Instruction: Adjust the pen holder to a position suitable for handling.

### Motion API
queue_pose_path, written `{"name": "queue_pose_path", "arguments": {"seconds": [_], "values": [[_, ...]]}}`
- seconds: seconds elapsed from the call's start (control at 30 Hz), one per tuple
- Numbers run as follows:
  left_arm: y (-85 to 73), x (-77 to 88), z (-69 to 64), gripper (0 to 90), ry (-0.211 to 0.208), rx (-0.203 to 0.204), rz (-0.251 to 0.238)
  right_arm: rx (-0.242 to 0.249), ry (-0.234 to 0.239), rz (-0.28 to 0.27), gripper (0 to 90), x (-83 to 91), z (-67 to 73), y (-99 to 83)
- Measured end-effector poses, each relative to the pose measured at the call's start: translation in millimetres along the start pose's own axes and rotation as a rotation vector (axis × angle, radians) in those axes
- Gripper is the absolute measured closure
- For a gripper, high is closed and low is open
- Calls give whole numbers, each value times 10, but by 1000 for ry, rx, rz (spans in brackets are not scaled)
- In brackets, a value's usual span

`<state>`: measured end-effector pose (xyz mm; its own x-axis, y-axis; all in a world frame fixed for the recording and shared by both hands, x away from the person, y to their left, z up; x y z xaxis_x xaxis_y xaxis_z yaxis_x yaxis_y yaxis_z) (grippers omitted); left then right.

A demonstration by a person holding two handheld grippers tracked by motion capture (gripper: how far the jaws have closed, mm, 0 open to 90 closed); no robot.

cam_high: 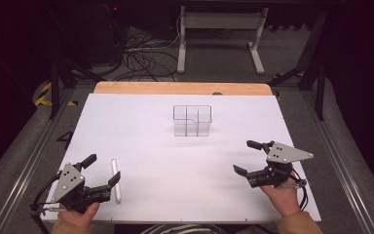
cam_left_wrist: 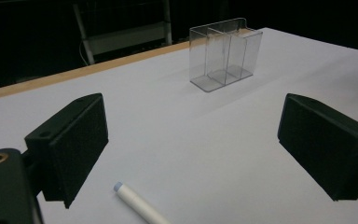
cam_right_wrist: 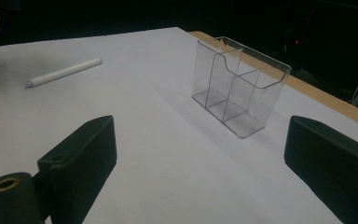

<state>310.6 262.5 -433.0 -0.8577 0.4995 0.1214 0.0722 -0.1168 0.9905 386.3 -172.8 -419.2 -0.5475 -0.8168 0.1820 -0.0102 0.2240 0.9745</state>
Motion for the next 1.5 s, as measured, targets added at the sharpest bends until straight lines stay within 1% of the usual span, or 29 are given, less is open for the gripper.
{"name": "queue_pose_path", "arguments": {"seconds": [0.13, 0.27, 0.33, 0.4, 0.5, 0.67, 0.73, 0.83, 0.87, 0.9, 0.93, 0.97, 1.03, 1.23, 1.3, 1.33, 1.5], "values": [[-5, -10, 12, 96, 3, -2, 5, 5, 10, -9, 98, -79, -17, 65], [-12, -21, 10, 102, 1, -2, 10, 29, 15, 8, 98, -183, -43, 131], [-10, -17, 8, 102, 1, -4, 11, 32, 20, 6, 98, -223, -70, 166], [-9, -13, 5, 101, 0, 2, 11, 31, 26, -1, 98, -256, -85, 206], [-9, -16, 9, 101, -1, 0, 7, 44, 31, -12, 98, -305, -82, 250], [-7, -15, 10, 102, -1, -1, 6, 55, 35, -15, 98, -356, -79, 275], [-9, -15, 8, 102, -2, -1, 9, 60, 45, -17, 98, -376, -80, 303], [-7, -11, 3, 102, 0, -2, 9, 85, 51, 14, 108, -408, -75, 368], [-6, -10, 3, 101, 0, -2, 9, 102, 56, 13, 127, -417, -72, 399], [-7, -9, 4, 101, 0, -1, 9, 111, 65, 16, 144, -425, -69, 431], [-7, -9, 4, 102, 0, -1, 9, 111, 65, 16, 144, -425, -69, 431], [-8, -9, 6, 101, 0, -2, 9, 130, 70, 41, 162, -453, -81, 486], [-14, -3, 13, 101, 1, -6, 11, 145, 80, 59, 181, -493, -102, 535], [-27, 15, 19, 102, 8, -1, 18, 184, 105, 119, 225, -671, -175, 618], [-33, 20, 21, 102, 11, 1, 23, 195, 113, 130, 244, -734, -200, 638], [-38, 24, 16, 103, 9, 7, 26, 199, 115, 143, 249, -767, -216, 646], [-44, 28, 22, 105, 13, 3, 30, 240, 125, 190, 307, -928, -289, 690]]}}
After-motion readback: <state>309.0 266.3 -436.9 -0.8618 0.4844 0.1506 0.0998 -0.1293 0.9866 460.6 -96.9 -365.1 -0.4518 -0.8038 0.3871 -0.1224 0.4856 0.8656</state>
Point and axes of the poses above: each handheld gripper's, and its own axes: x roughly backward along the jaws, y roughly out of its top, z roughly to its left, the point moved 6 cm from there along -x, roughly forward along the jaws, and after that the axes turned 8 degrees about -z, right-handed, at the moved point
